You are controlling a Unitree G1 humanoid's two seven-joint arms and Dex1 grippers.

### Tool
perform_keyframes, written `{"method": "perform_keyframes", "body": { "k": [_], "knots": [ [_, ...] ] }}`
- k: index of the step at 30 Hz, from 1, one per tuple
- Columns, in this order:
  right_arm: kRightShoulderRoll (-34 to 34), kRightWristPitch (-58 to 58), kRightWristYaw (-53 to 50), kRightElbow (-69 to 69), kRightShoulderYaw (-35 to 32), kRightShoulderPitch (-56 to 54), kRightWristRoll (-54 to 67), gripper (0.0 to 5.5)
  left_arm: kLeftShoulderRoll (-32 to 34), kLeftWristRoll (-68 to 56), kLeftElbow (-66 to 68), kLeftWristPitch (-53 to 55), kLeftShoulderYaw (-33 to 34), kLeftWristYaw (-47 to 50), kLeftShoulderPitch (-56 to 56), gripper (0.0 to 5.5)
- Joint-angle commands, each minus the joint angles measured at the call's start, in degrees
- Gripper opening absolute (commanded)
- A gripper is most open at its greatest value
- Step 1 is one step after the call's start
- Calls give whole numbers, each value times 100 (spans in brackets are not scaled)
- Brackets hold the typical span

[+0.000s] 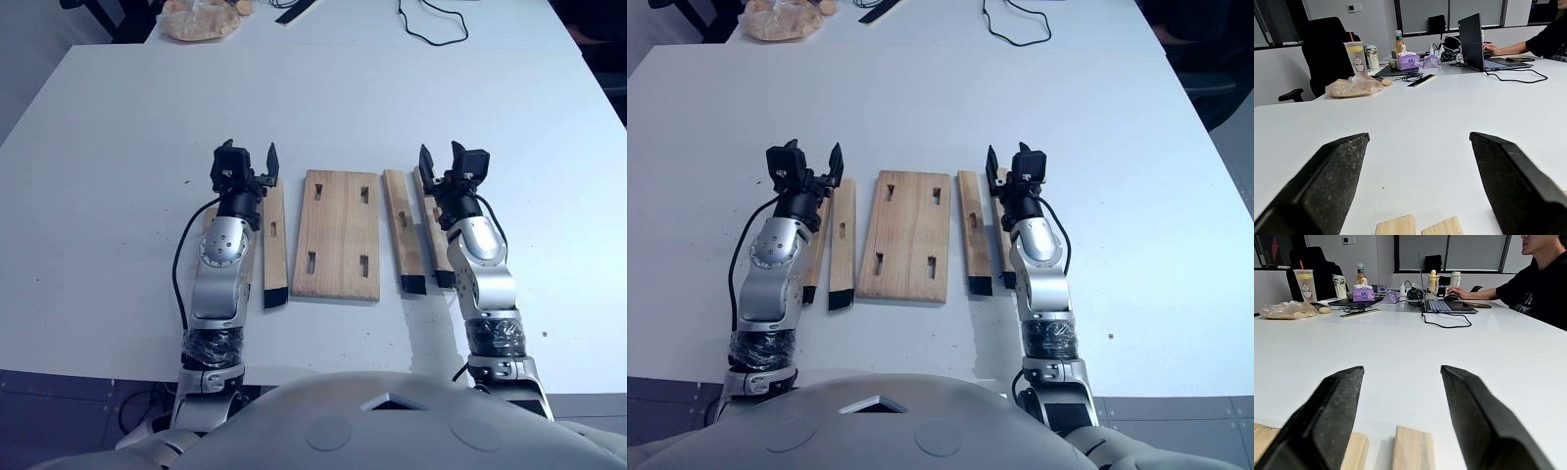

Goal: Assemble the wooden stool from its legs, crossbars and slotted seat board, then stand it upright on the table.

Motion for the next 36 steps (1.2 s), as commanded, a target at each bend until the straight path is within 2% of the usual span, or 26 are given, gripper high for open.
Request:
{"method": "perform_keyframes", "body": {
  "k": [1,10,13,18,21,27,31,36],
  "knots": [
    [14,14,-6,1,-21,-47,-2,287,8,26,32,99,5,28,-81,381],
    [43,6,-46,-67,-6,44,-25,287,221,-130,-441,524,201,-155,295,381],
    [47,6,-92,-173,-46,207,-34,287,338,-257,-1380,1976,631,-57,852,381],
    [53,88,-192,-484,-59,589,-70,287,831,-400,-2923,3891,814,-429,1855,381],
    [72,96,-268,-622,-67,818,-105,287,1265,-467,-3293,4587,980,-719,2282,381],
    [147,141,-358,-751,1,987,-172,287,1499,-563,-3205,4980,917,-903,2494,381],
    [127,175,-331,-743,1,946,-170,287,1526,-581,-2895,4779,871,-978,2499,381],
    [77,226,-275,-733,-3,890,-168,287,1415,-827,-2222,4283,1289,-1140,2412,303]
  ]
}}
